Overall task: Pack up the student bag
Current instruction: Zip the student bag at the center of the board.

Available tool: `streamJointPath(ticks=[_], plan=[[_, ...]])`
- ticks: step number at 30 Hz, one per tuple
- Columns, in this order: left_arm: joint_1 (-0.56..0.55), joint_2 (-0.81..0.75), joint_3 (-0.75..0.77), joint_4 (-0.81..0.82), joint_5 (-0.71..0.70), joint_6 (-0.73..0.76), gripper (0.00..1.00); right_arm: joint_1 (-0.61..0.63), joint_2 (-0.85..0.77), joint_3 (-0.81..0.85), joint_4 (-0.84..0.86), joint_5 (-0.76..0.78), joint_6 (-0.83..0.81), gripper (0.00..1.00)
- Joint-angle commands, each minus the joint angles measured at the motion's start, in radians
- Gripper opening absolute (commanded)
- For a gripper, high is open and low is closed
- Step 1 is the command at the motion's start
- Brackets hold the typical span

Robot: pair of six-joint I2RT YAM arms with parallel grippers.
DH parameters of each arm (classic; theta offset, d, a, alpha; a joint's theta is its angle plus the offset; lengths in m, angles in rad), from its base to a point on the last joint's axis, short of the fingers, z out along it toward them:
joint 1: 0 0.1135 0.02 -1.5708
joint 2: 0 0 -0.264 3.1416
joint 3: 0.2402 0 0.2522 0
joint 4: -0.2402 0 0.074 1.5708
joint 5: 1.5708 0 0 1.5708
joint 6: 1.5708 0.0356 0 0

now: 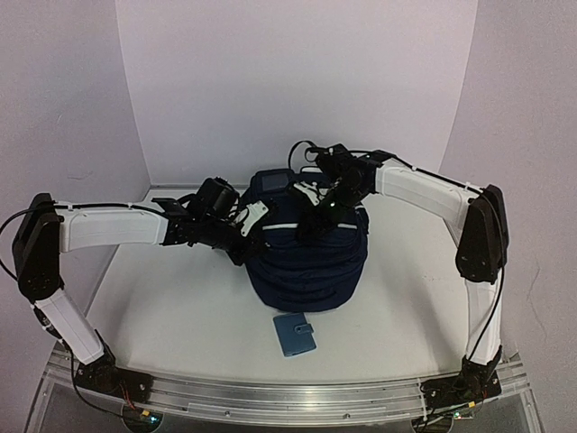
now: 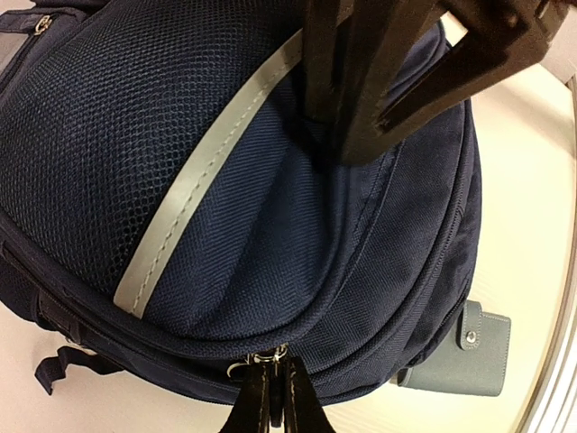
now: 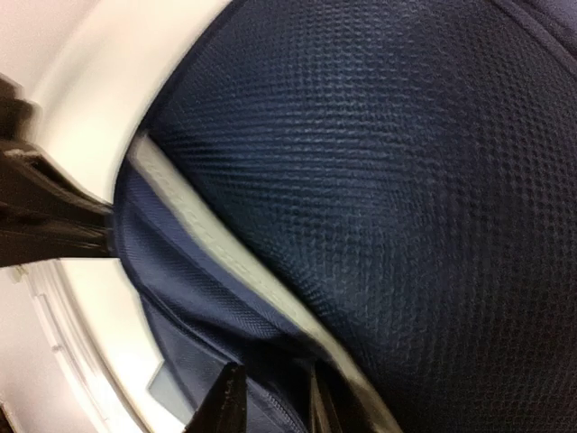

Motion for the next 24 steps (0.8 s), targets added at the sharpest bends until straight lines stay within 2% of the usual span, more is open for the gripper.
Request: streamJointPath(ticks=[1, 4, 9, 13, 15, 20, 24], plan=[[-0.011, -0.009, 0.007, 0.023, 0.01, -0.086, 0.0, -0.122, -0.141, -0.052, 0.098, -0.14, 0.087, 0.32], [-0.004, -0.009, 0.003, 0.028, -0.004, -0.106, 0.0, -0.193, -0.228, -0.126, 0.098, -0.192, 0.092, 0.43], [-0.002, -0.001, 0.018, 0.012, 0.0, -0.121, 0.0, -0.253, -0.341, -0.255, 0.098, -0.186, 0.109, 0.64], [-0.002, -0.003, 0.022, 0.005, 0.03, -0.123, 0.0, -0.289, -0.353, -0.363, 0.094, -0.155, 0.118, 0.74], [-0.003, -0.006, 0.02, 0.006, 0.039, -0.119, 0.0, -0.312, -0.329, -0.392, 0.096, -0.175, 0.113, 0.74], [-0.007, -0.013, 0.013, 0.01, 0.065, -0.094, 0.0, -0.323, -0.249, -0.406, 0.102, -0.321, 0.11, 0.67], [-0.037, -0.007, 0.029, -0.009, 0.066, -0.074, 0.0, -0.32, -0.197, -0.387, 0.112, -0.383, 0.137, 0.55]])
